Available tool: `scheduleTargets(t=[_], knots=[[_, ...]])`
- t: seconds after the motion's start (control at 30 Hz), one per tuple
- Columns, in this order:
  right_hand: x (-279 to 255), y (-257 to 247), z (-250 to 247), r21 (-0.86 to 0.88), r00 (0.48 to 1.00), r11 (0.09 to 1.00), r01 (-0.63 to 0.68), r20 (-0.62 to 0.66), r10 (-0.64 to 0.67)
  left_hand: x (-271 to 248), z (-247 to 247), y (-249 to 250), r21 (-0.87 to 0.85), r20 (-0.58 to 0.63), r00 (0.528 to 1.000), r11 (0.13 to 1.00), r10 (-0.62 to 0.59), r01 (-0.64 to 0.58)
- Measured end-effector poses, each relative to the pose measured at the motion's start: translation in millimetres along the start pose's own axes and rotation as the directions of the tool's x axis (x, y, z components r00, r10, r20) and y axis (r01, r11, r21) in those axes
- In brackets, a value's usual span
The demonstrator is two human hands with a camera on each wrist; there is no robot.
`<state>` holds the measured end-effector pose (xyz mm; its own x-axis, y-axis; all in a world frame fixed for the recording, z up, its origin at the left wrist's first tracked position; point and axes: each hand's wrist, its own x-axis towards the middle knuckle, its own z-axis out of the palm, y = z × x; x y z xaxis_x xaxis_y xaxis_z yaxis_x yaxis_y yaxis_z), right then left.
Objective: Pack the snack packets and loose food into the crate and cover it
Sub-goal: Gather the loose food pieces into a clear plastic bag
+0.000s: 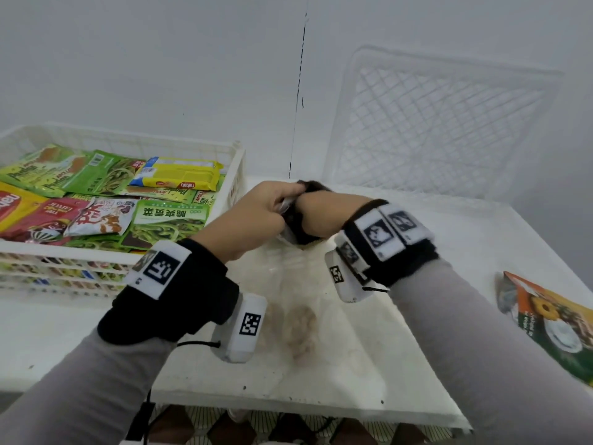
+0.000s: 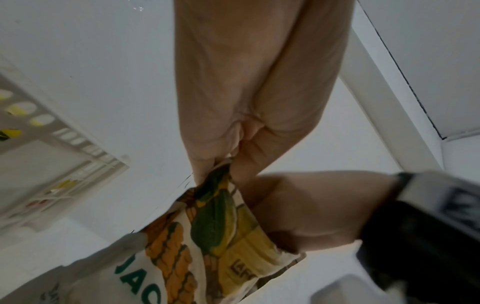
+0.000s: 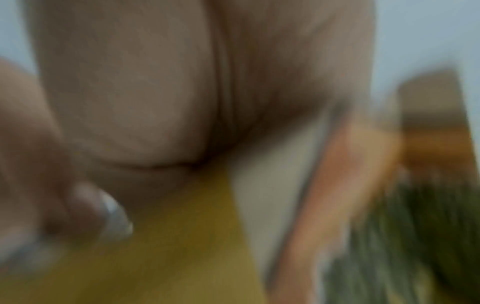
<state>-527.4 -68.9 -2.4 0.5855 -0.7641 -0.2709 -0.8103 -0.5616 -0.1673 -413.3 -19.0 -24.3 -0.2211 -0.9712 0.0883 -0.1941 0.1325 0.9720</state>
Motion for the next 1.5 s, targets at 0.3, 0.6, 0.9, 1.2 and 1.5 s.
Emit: scheduleTargets(t=[0.3,0.6,0.9,1.2,1.5], knots=[[-92,12,47,0.479,0.957,0.847,0.229,-0.271,-0.106,-8,-2,-7,0.01,-0.014,1.0,1.0,0.01,-0.01],[-68,16,123,0.255,0.996,0.967,0.016,0.076,-0.037,-23,1,-12,0.013,0.032,0.999,1.0,0.02,-0.02],[-48,12,133,0.161,0.974,0.983,-0.093,0.221,0.056,-35,-1,-16,0.021,0.023,0.999,0.999,0.041,-0.041],[-87,3,107,0.407,0.979,0.912,0.048,-0.2,0.037,-26,-11,-12,0.079,-0.195,0.981,0.997,0.003,0.013],[-100,-20,10,0.516,0.554,0.685,0.514,-0.81,0.195,-17,-19,9,0.105,-0.123,0.992,0.994,0.019,-0.006]])
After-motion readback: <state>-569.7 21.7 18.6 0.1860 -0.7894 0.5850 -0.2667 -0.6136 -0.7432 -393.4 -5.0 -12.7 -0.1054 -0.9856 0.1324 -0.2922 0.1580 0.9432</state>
